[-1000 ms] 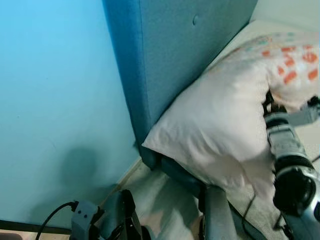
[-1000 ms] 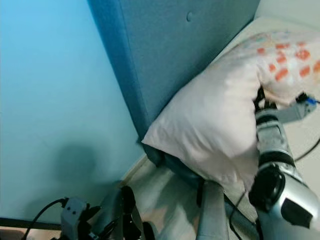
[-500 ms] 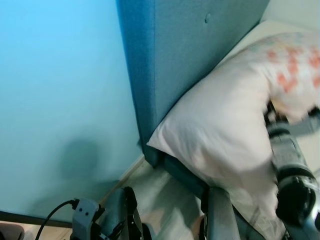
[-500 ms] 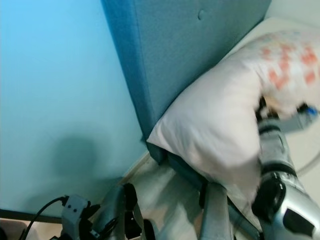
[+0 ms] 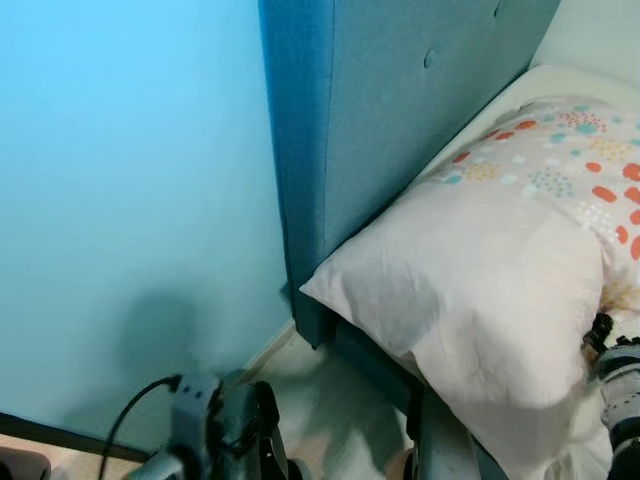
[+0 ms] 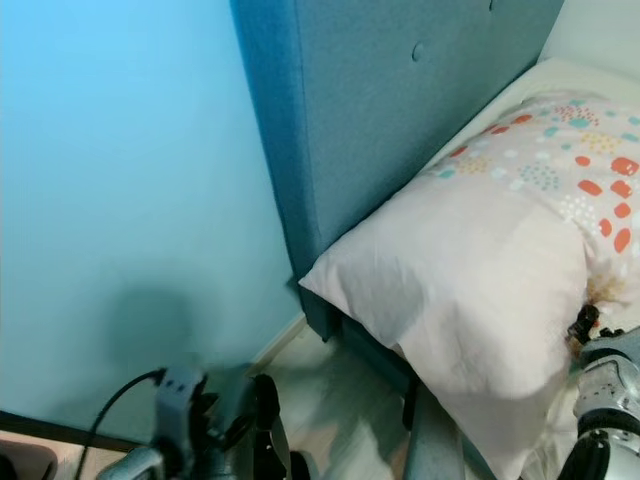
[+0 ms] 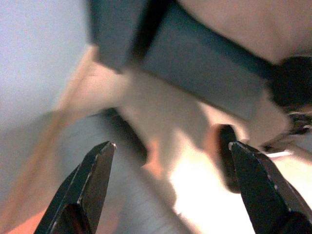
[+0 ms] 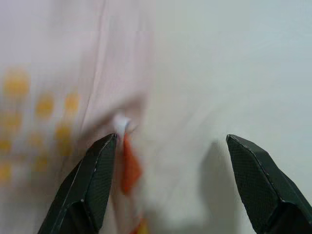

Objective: Clean up the room

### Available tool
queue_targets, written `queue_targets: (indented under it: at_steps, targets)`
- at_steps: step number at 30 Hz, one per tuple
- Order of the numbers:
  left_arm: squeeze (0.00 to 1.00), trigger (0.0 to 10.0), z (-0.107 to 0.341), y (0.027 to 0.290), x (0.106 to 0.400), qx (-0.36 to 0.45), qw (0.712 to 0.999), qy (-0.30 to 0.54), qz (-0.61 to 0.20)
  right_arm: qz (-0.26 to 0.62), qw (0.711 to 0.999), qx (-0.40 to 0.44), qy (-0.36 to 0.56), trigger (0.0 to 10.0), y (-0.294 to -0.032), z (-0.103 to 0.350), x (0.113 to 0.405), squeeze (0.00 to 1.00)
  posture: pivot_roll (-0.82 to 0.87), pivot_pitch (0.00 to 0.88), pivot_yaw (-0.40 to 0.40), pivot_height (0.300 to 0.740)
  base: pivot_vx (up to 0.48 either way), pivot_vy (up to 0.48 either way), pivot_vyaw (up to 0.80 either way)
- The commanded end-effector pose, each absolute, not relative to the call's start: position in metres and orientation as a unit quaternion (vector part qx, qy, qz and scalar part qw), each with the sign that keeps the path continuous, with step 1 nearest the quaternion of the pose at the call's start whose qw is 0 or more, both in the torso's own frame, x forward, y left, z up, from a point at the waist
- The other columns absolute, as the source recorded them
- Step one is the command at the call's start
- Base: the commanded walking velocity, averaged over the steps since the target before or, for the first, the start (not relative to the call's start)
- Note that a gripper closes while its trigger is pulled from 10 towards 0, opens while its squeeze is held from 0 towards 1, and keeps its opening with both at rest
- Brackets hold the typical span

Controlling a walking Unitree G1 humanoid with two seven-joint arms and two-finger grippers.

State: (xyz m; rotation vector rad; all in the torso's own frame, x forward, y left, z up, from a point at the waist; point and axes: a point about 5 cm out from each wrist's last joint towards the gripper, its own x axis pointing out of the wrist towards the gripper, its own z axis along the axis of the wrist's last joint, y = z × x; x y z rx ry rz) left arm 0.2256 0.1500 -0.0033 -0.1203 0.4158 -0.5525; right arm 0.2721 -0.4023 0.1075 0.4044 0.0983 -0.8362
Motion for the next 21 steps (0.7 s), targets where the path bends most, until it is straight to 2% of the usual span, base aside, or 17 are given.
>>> queue_targets:
  at_steps: [1,2,3,4,5,6,7,11,15,17,18,21]
  targets:
    - [0.0,10.0,0.003,0.145,0.226,-0.121,0.921,0.199,-0.313,-0.424,0.892,0.152,0.024,10.0,-0.411,0.123,0.272,0.0,0.16,0.154,0.006,0.535,0.0,0.0,0.0]
    - [0.0,10.0,0.023,0.14,0.234,-0.155,0.907,0.164,-0.357,-0.425,0.894,0.142,0.012,10.0,-0.411,0.13,0.275,0.0,0.16,0.147,0.003,0.535,0.0,0.0,0.0]
    - [0.0,10.0,0.023,0.14,0.234,-0.155,0.907,0.164,-0.357,-0.425,0.894,0.142,0.012,10.0,-0.411,0.13,0.275,0.0,0.16,0.147,0.003,0.535,0.0,0.0,0.0]
    - [0.0,10.0,0.055,0.133,0.24,-0.196,0.873,0.116,-0.432,-0.424,0.896,0.135,0.0,10.0,-0.411,0.138,0.278,0.0,0.17,0.138,0.003,0.535,0.0,0.0,0.0]
    - [0.0,10.0,0.065,0.131,0.24,-0.205,0.859,0.104,-0.457,-0.423,0.896,0.134,-0.001,10.0,-0.411,0.139,0.279,0.0,0.17,0.138,0.003,0.535,0.0,0.0,0.0]
    - [0.0,10.0,0.065,0.131,0.24,-0.205,0.859,0.104,-0.457,-0.423,0.896,0.134,-0.001,10.0,-0.411,0.139,0.279,0.0,0.17,0.138,0.003,0.535,0.0,0.0,0.0]
    - [0.0,10.0,0.083,0.127,0.241,-0.199,0.83,0.086,-0.515,-0.425,0.895,0.138,-0.005,10.0,-0.41,0.14,0.28,0.0,0.17,0.125,0.004,0.535,0.0,0.0,0.0]
    - [0.0,10.0,0.09,0.122,0.242,-0.181,0.815,0.082,-0.544,-0.422,0.895,0.142,-0.007,10.0,-0.409,0.14,0.282,0.0,0.16,0.117,0.007,0.535,0.0,0.0,0.0]
    - [0.0,10.0,0.092,0.115,0.25,-0.165,0.821,0.074,-0.541,-0.418,0.897,0.142,-0.005,10.0,-0.406,0.14,0.284,0.0,0.16,0.113,0.009,0.535,0.0,0.0,0.0]
    - [0.0,10.0,0.087,0.108,0.26,-0.164,0.847,0.072,-0.5,-0.41,0.901,0.142,-0.003,10.0,-0.402,0.139,0.288,0.0,0.15,0.103,0.009,0.535,0.0,0.0,0.0]
    - [0.0,10.0,0.082,0.103,0.267,-0.16,0.87,0.072,-0.461,-0.401,0.906,0.134,0.008,10.0,-0.398,0.137,0.291,0.0,0.14,0.102,0.005,0.535,0.0,0.0,-0.5]
    - [0.0,10.0,0.08,0.101,0.27,-0.156,0.883,0.075,-0.437,-0.396,0.909,0.132,0.011,10.0,-0.396,0.137,0.292,0.0,0.14,0.1,0.003,0.535,0.0,0.0,-0.58]
